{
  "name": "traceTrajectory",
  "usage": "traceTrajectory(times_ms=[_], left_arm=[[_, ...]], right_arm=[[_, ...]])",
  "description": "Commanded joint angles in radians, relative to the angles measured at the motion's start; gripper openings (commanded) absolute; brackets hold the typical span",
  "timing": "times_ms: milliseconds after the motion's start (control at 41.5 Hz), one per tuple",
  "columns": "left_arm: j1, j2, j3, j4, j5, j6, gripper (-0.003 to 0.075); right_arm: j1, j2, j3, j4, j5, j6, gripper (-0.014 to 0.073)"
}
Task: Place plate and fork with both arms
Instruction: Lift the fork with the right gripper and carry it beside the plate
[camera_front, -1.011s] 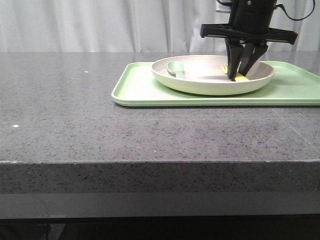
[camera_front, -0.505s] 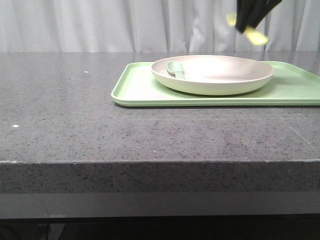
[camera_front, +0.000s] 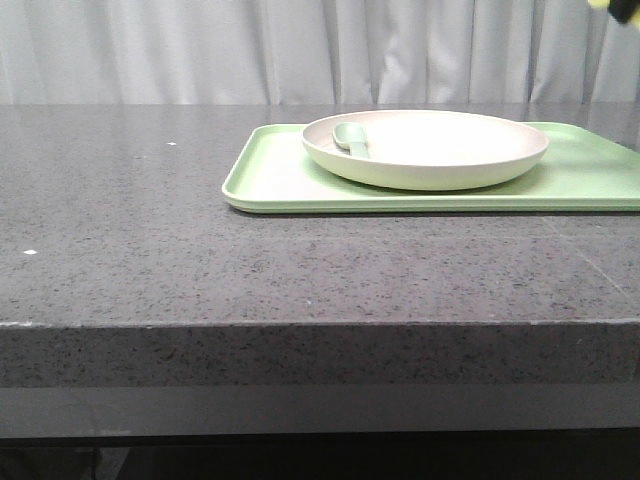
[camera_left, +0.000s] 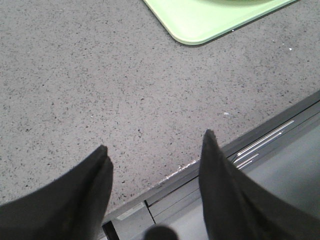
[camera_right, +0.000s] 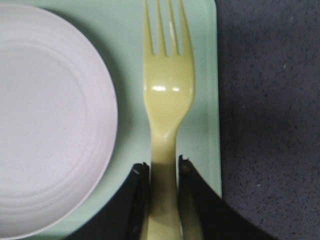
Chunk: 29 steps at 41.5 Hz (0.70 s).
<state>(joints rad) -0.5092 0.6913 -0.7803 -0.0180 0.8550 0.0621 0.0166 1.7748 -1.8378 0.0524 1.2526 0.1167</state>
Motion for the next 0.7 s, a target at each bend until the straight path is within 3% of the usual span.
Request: traceTrajectory(times_ms=[0, 674], left_arm=[[-0.002, 0.003, -0.026, -0.001, -0.053, -0.002, 0.0388], [-0.002, 0.003, -0.026, -0.001, -0.053, -0.002, 0.0388]], right_arm=[[-0.015, -0.039, 0.03, -0.006, 0.015, -0.021, 0.0076], [-0.015, 0.131, 0.058, 0.009, -0.05, -0.021, 0.0078]])
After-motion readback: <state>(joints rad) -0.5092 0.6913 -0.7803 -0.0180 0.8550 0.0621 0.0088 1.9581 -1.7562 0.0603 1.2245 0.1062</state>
